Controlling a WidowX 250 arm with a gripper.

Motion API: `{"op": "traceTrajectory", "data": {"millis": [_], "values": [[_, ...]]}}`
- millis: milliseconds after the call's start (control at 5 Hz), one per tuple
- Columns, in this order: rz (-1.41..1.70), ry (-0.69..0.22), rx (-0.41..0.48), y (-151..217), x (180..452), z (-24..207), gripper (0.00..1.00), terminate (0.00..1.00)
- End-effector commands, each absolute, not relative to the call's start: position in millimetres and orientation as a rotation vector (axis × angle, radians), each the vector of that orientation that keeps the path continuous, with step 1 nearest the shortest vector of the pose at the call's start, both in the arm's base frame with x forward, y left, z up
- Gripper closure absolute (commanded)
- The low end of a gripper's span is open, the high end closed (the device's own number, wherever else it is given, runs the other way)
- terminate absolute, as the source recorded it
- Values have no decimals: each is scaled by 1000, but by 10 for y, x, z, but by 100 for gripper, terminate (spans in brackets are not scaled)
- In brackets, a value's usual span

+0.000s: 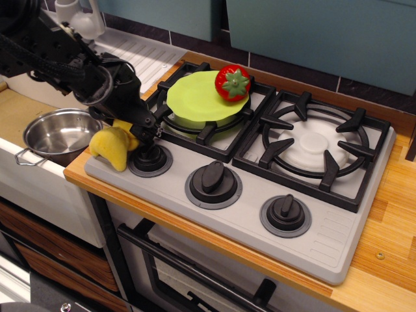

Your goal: Put strawberry on plate and stuffedduck in pot or pan in sink

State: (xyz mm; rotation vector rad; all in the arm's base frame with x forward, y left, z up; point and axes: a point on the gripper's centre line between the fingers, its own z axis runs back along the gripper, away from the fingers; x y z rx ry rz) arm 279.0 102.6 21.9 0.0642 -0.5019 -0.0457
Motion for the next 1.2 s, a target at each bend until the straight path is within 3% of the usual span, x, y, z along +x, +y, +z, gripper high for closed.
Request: {"op": "traceTrajectory", "data": {"millis": [0,200,400,800,1000], "values": [[-74,-438,117,949,2749,730,100,0],[-98,-392,136,983,2724,1060,100,0],[-136,-363,108,1093,2835,1220,100,0],[-187,-397,21,1541,2954,1001,100,0],[-187,-434,42,1719,2855,893,100,0]]}}
